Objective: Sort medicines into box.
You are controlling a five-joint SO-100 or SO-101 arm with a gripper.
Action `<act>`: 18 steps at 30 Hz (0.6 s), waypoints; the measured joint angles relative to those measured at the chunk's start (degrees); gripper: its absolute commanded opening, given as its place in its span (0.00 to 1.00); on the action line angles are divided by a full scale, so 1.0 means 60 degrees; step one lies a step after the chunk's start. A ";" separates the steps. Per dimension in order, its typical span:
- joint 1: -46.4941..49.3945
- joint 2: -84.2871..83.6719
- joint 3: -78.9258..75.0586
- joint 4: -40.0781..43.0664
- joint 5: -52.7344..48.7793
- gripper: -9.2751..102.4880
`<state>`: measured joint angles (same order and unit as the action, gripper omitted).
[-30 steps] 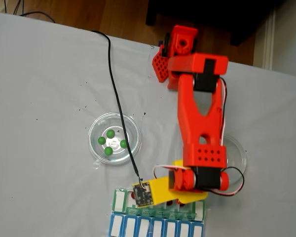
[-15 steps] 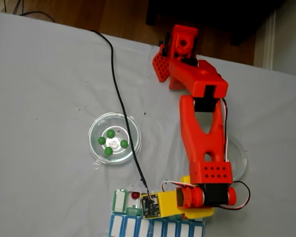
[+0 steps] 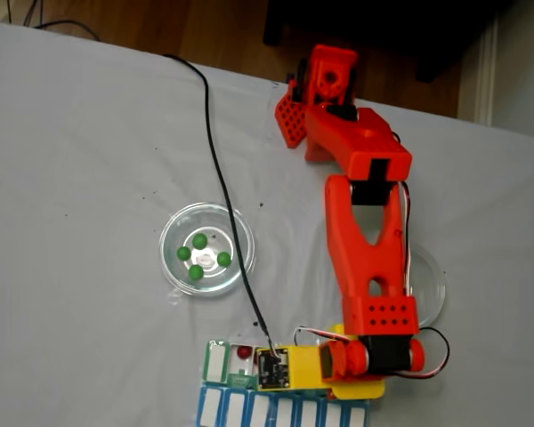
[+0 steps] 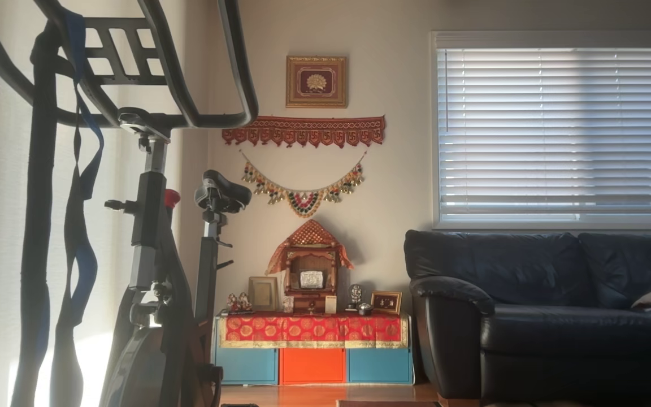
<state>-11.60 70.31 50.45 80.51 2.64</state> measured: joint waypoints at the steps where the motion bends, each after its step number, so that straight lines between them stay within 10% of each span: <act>1: -0.0044 0.0000 0.0000 0.0000 0.0044 0.09; 18: -0.0205 0.0015 0.0000 0.0015 0.0586 0.11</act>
<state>-12.83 70.40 50.45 80.60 6.15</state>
